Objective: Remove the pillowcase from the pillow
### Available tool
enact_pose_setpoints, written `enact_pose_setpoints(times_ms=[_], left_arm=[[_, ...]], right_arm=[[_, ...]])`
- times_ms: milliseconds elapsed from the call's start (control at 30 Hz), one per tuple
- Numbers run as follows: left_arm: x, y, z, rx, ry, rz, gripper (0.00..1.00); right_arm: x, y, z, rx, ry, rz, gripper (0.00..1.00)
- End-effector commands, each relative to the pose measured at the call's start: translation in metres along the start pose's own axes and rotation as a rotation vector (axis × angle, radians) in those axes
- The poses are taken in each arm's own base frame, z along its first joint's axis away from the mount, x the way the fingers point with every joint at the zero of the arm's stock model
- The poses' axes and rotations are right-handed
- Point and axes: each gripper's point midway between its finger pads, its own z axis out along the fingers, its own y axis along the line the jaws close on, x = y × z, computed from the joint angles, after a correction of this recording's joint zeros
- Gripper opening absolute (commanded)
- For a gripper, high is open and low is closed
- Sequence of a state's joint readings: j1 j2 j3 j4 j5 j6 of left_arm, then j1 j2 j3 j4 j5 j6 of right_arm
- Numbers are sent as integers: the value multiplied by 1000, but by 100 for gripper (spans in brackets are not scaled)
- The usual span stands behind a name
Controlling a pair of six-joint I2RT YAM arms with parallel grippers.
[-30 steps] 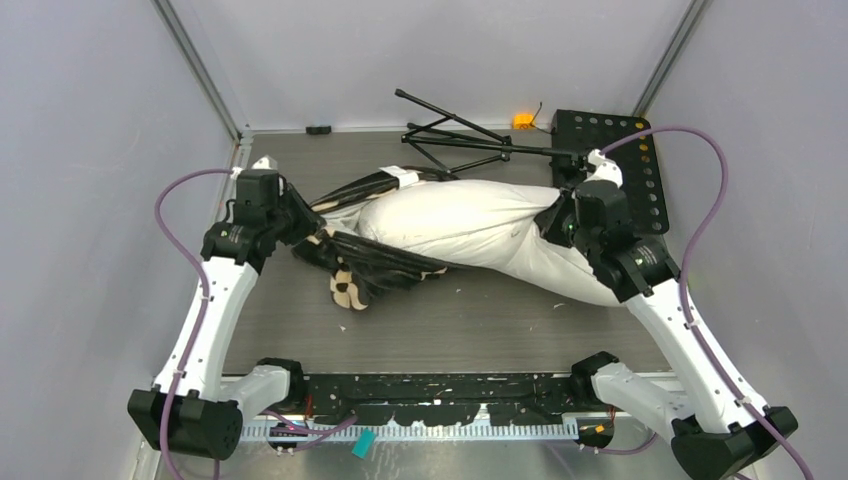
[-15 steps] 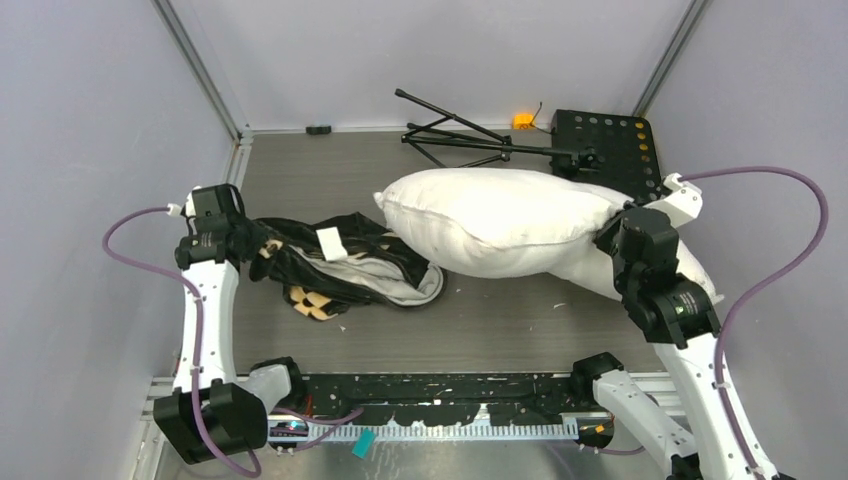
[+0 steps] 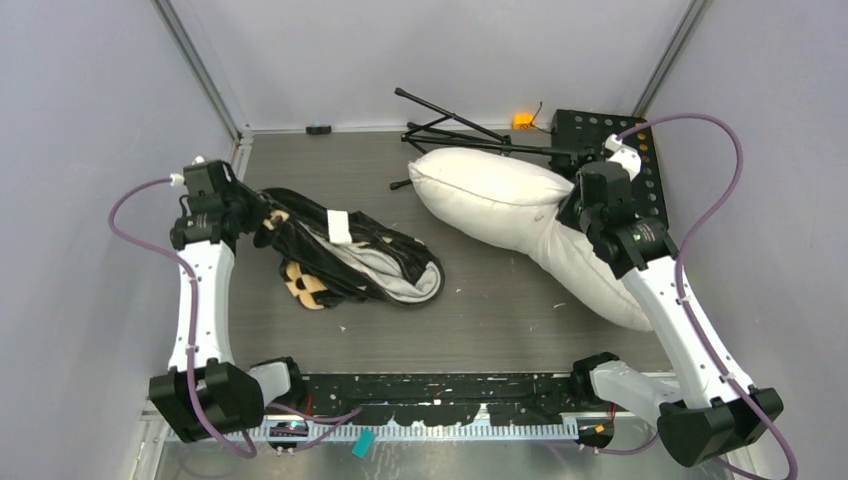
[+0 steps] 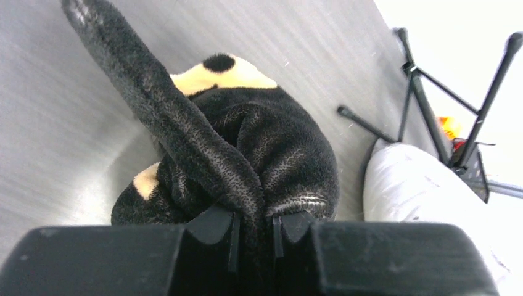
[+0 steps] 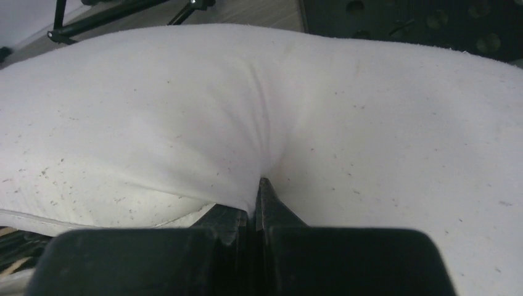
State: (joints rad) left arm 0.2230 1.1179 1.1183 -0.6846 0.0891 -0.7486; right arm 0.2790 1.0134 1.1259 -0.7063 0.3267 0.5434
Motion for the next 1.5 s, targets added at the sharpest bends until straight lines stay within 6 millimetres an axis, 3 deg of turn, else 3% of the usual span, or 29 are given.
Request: enact_pose_setpoints(times_ms=[0,100,200,300,400,467,533,567,600,633,767,867,967,1133,1200,1267,1300,1367,1467], left_arm=[[-73,-65,-18,146,-160,22,0],[-107,-95,-29,176,-197,12,0],[-141,-134,-57,277,-267,6,0],[-158,-149,-62,320,-317,7,0],[-155,-148,-47,325,-305,43,4],[-137,-137,-29,309,-245,65,25],[-113,-121,-11,287,-175,44,64],[-101,-112,-4,263,-147,16,85],[-86,-104,3,245,-116,1,98],[-73,-100,7,237,-92,6,99],[-21,-97,12,202,-36,142,100],[10,-94,9,201,-37,269,100],[22,-76,9,174,-102,355,100],[38,-51,24,164,-140,401,100],[47,-47,32,182,-136,402,100],[56,-43,42,207,-136,401,100],[59,-42,48,226,-151,401,100],[66,-34,58,237,-169,425,100],[75,-11,73,195,-200,485,100]], right_arm=[[-99,39,-19,-83,-265,115,0],[-137,57,-36,-119,-310,126,0],[-159,86,-55,-245,-311,139,0],[-153,112,-57,-367,-253,137,0],[-120,137,-46,-511,-128,87,4],[-88,159,-44,-661,-6,38,32],[-62,165,-32,-696,100,27,74],[-54,162,-26,-675,133,27,85],[-48,156,-20,-644,145,27,86],[-47,149,-16,-608,133,25,87],[-61,115,-14,-449,1,8,87],[-79,71,-9,-229,-124,3,87],[-89,25,-4,-44,-199,34,87],[-86,-36,24,68,-189,174,87],[-79,-63,40,134,-224,214,87],[-67,-79,58,155,-292,205,88],[-44,-89,71,161,-300,190,88],[-36,-94,81,115,-412,169,89],[-6,-93,92,36,-418,30,90]])
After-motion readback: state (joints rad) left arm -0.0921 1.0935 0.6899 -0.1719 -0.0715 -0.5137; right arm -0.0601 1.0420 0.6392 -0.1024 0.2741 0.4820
